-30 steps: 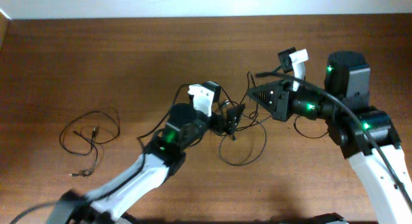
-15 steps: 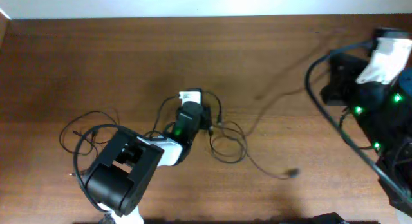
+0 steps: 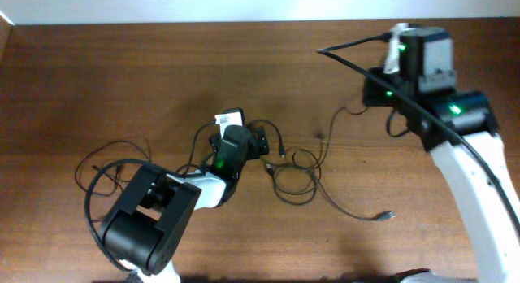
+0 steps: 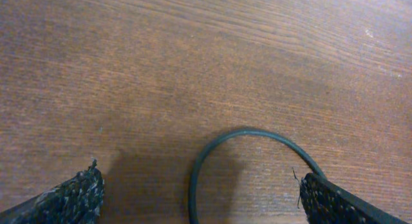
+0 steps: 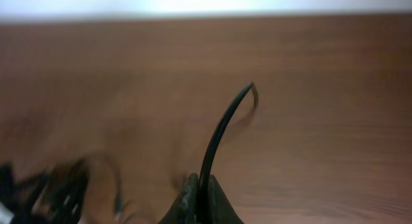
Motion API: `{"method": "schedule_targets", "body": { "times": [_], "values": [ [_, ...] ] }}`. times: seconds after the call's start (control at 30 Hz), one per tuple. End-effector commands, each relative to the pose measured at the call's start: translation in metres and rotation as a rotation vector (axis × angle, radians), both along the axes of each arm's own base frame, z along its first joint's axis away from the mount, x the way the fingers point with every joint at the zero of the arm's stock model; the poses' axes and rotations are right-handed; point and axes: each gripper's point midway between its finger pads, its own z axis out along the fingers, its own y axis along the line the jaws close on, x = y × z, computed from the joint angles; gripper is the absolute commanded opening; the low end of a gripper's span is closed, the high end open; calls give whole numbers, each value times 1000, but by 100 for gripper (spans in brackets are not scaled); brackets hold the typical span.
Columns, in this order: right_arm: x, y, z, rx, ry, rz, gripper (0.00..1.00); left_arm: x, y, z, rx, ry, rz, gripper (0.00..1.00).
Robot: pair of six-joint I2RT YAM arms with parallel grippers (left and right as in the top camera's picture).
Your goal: Untangle cables
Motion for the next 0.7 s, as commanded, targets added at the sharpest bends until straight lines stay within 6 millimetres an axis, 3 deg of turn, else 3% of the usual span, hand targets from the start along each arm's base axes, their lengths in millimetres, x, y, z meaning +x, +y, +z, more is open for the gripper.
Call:
{"method": "schedule_targets", "body": {
  "times": [0.0, 0.07, 0.17, 0.23, 0.33, 0.43, 0.57, 0.67],
  "values": [
    [3, 38, -36, 81, 127, 192, 4, -1, 0, 9, -13, -7, 6, 99],
    [0, 37, -67, 67, 240, 186, 4, -1, 0, 10, -15, -9, 6, 99],
    [-20, 33, -110, 43, 436, 174, 4, -1, 0, 10, -15, -10, 6, 99],
    [-37, 30, -153, 56, 628, 96, 4, -1, 0, 10, -16, -11, 6, 100],
    [-44, 40, -200, 78, 774, 95, 4, -1, 0, 10, -16, -11, 6, 99],
    [-50, 49, -220, 55, 832, 116, 4, -1, 0, 10, -14, -8, 6, 99],
    [-58, 58, -227, 55, 852, 139, 9, -2, 1, 9, -12, -5, 6, 99],
    [-70, 67, -246, 65, 863, 185, 10, -2, 0, 9, -12, -5, 6, 99]
  ]
}}
